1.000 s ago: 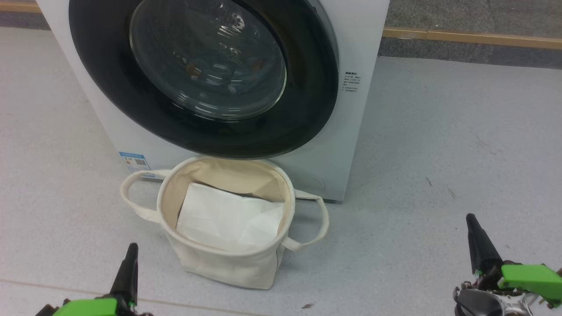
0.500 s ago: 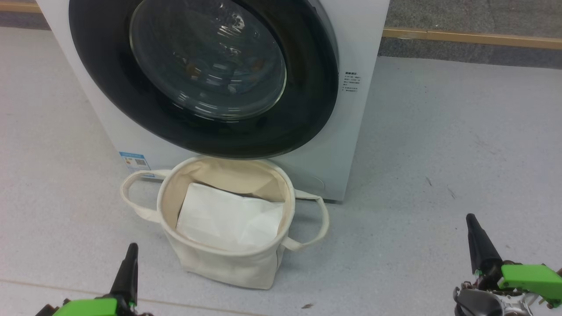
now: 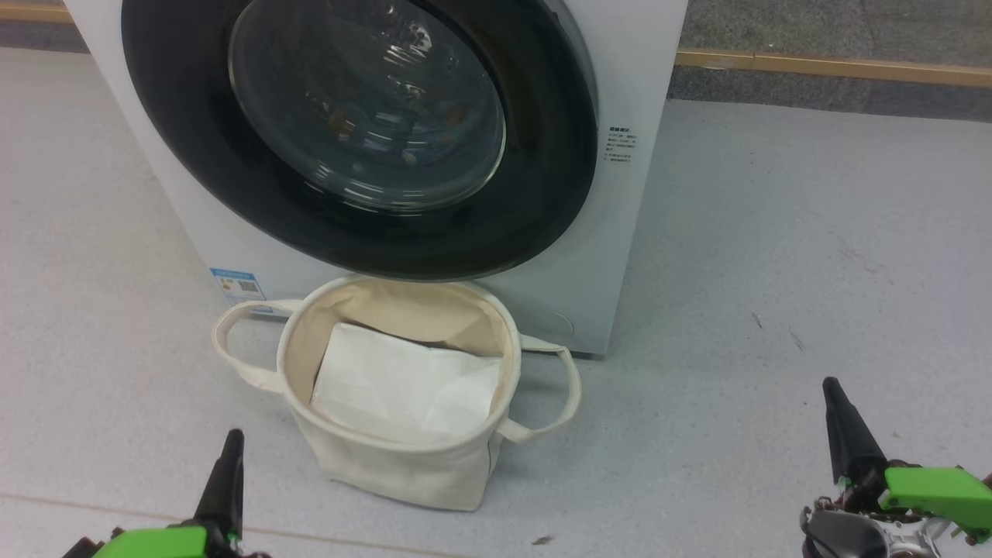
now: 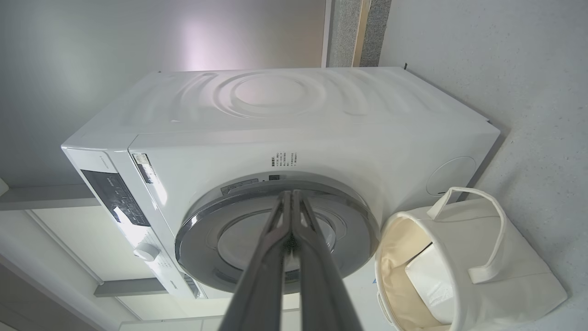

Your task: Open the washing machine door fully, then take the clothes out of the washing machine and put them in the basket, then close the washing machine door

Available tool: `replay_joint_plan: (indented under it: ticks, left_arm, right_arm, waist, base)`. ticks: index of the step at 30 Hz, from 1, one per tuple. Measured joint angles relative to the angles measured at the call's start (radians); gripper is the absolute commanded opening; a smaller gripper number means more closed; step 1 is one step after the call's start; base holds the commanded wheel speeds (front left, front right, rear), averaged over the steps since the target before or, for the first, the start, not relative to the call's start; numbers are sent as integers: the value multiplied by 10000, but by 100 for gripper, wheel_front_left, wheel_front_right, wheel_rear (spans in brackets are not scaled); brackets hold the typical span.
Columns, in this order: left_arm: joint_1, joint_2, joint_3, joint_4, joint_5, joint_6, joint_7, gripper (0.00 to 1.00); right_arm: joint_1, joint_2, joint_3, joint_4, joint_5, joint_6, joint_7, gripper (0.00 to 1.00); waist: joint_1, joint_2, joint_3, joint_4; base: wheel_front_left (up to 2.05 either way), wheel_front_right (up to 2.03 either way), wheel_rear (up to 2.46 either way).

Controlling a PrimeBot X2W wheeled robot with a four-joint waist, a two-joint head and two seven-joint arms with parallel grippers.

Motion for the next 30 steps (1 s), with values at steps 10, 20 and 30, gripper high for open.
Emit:
replay_joint_plan:
  ticks: [10, 20, 30]
  left_arm:
    - [0, 0, 0, 0, 2, 0, 0, 0]
    - [0, 0, 0, 0, 2, 0, 0, 0]
    - [0, 0, 0, 0, 0, 0, 0, 0]
  right_arm:
    - [0, 0, 0, 0, 0, 0, 0, 0]
    - [0, 0, 0, 0, 0, 0, 0, 0]
    - [0, 0, 0, 0, 0, 0, 0, 0]
  waist:
    - [0, 0, 0, 0]
    - [0, 0, 0, 0]
    - [0, 0, 0, 0]
  base:
    - [0, 0, 0]
    - [0, 0, 0]
    - [0, 0, 0]
